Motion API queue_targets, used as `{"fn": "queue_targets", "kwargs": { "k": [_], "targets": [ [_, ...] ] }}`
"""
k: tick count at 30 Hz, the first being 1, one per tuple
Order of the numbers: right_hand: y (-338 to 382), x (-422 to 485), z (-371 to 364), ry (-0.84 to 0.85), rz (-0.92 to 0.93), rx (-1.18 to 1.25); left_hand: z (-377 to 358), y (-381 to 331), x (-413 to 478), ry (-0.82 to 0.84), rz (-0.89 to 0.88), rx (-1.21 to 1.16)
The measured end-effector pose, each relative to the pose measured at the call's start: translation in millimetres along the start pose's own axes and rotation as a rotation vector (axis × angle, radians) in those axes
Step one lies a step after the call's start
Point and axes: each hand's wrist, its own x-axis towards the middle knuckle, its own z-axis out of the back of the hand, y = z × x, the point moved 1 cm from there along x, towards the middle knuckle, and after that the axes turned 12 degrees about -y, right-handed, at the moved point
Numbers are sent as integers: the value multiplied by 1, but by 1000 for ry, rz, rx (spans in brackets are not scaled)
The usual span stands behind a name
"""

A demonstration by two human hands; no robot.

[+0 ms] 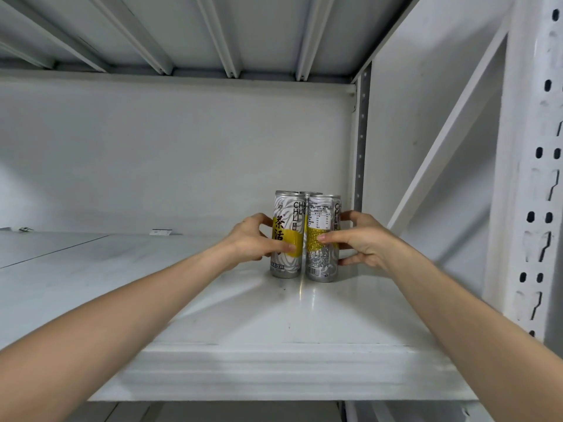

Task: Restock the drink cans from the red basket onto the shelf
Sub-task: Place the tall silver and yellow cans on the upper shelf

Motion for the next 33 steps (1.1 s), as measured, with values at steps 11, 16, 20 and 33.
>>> {"fn": "queue_targets", "kwargs": {
  "k": [11, 16, 20, 33],
  "targets": [
    [5, 27, -16, 16, -76, 12, -6, 8, 32, -5, -23, 54],
    [5, 41, -22, 9, -92, -13, -15, 10, 50, -10, 22, 39],
    [3, 51, -24, 9, -97, -2, -21, 13, 62, -9, 38, 44],
    [-7, 75, -31, 19, -82, 28, -26, 23, 80, 13, 61, 23]
  ]
}}
